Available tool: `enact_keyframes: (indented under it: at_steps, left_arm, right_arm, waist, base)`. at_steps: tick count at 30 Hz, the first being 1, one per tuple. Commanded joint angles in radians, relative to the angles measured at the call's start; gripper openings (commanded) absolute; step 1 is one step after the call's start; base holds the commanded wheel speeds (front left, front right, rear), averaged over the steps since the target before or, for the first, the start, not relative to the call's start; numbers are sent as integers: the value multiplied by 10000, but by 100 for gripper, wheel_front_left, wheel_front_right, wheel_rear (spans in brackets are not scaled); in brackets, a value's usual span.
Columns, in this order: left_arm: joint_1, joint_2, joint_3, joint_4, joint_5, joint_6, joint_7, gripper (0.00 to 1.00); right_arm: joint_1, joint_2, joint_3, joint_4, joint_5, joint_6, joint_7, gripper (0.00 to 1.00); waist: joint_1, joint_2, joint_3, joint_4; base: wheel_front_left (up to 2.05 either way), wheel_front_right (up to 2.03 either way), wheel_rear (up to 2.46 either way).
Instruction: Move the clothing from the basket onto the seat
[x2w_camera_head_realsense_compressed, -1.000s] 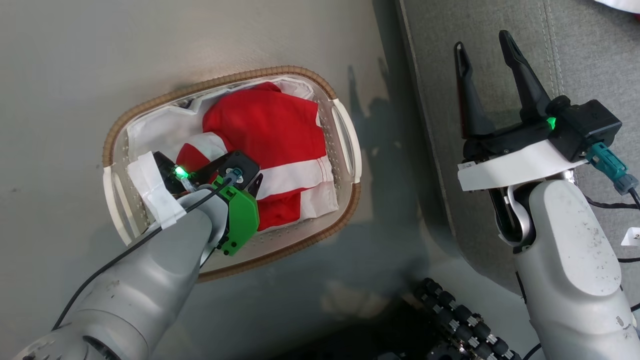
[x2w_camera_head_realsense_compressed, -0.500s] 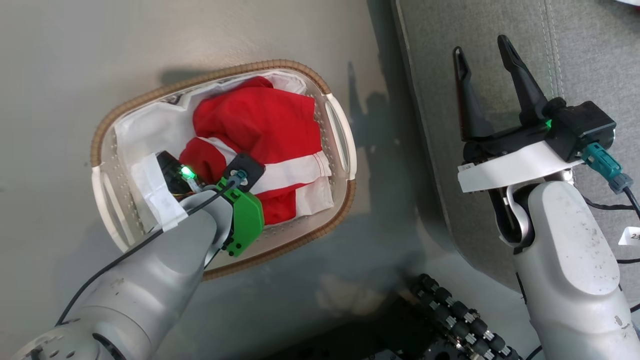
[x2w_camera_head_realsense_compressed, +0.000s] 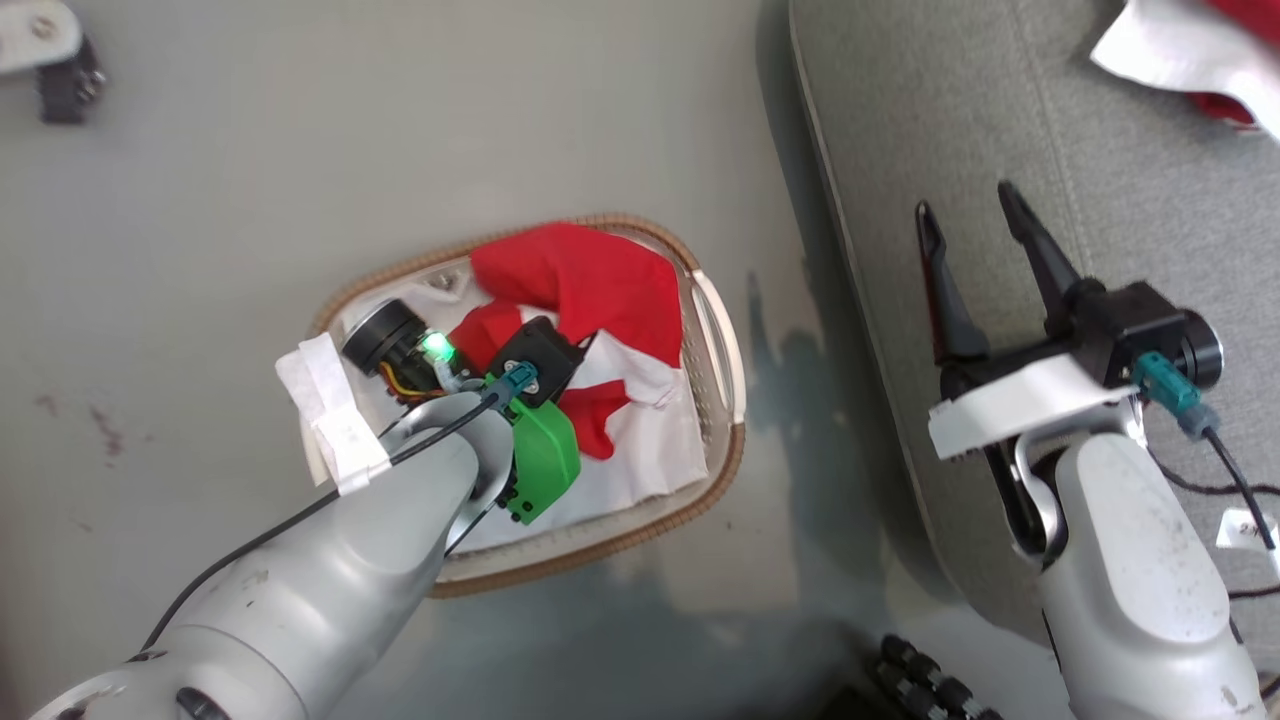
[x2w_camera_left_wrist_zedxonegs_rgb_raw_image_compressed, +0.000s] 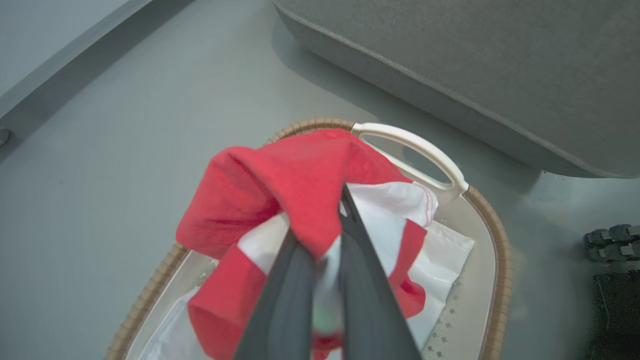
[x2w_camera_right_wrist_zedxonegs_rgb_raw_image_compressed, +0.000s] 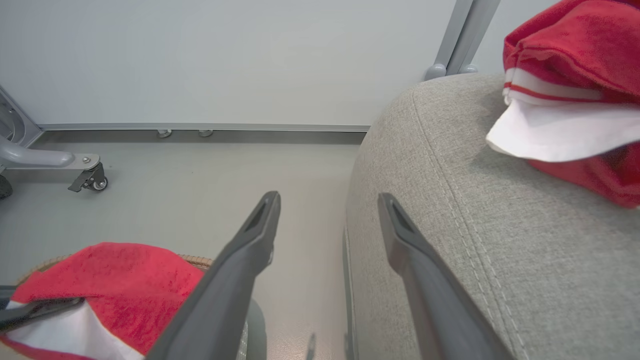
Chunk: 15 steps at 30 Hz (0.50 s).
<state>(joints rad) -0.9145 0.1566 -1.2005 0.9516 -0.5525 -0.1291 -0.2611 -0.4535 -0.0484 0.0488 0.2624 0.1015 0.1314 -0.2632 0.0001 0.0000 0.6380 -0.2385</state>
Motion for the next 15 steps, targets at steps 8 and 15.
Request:
enact_keyframes:
  at_steps: [8,15]
  left_arm:
    - [515,1067,875,-2561,1059,225,-55,0]
    - [-9,1724,1136,-3701,1697,120,-50,0]
  right_arm:
    - [1141,-40,-172,450,-411,-14,-24,100]
    - [1813,-41,36,743,-628,-14,-24,100]
  waist:
    - [-1,0,-3175,1186]
    - [-1,0,-4543,1488]
  base:
    - [0,0,0]
    - [0,0,0]
